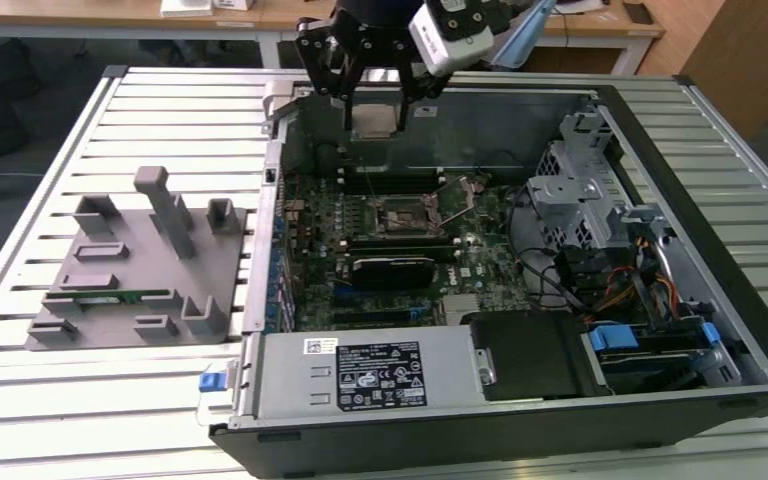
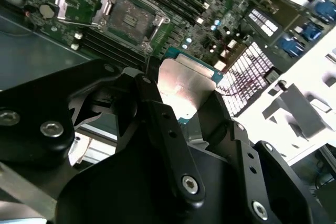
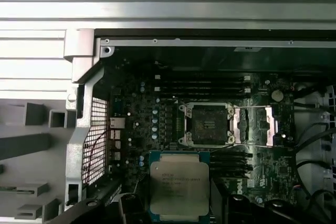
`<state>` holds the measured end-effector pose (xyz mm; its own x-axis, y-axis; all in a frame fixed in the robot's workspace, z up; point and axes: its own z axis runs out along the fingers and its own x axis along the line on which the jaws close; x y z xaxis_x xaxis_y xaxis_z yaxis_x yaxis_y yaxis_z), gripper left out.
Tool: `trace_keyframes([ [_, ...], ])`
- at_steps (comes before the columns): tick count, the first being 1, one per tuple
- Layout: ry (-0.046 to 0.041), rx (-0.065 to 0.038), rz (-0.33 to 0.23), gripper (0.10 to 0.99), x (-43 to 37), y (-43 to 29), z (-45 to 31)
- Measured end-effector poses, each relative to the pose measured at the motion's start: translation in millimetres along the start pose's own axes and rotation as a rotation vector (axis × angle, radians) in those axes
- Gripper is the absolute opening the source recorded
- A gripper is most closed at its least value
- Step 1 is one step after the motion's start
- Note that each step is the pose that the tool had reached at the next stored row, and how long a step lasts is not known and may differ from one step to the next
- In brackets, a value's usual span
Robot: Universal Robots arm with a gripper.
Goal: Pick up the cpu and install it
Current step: 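Pick up the cpu and move it towards the insertion slot, then place the cpu into insertion slot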
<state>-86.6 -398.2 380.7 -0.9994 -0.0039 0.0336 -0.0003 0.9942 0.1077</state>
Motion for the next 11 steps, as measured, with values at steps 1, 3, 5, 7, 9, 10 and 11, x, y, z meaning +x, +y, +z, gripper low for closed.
trace_keyframes([
  [1, 0.0000, 0.000, 0.000, 0.541, -3.4, 0.7, 0.2],
  [3, 0.0001, 0.000, 0.000, 0.541, -9.7, 1.8, 0.5],
  [5, 0.0001, 0.000, 0.000, 0.541, -14.1, 2.0, 0.9],
  [7, 0.0000, 0.000, 0.000, 0.541, -17.7, 2.1, 1.3],
  [9, 0.0000, 0.000, 0.000, 0.541, -20.3, 2.0, 1.4],
  [10, -0.0001, 0.000, 0.001, 0.541, -21.3, 2.1, 1.3],
  [11, -0.0004, 0.000, 0.003, 0.541, -22.6, 2.1, 1.3],
])
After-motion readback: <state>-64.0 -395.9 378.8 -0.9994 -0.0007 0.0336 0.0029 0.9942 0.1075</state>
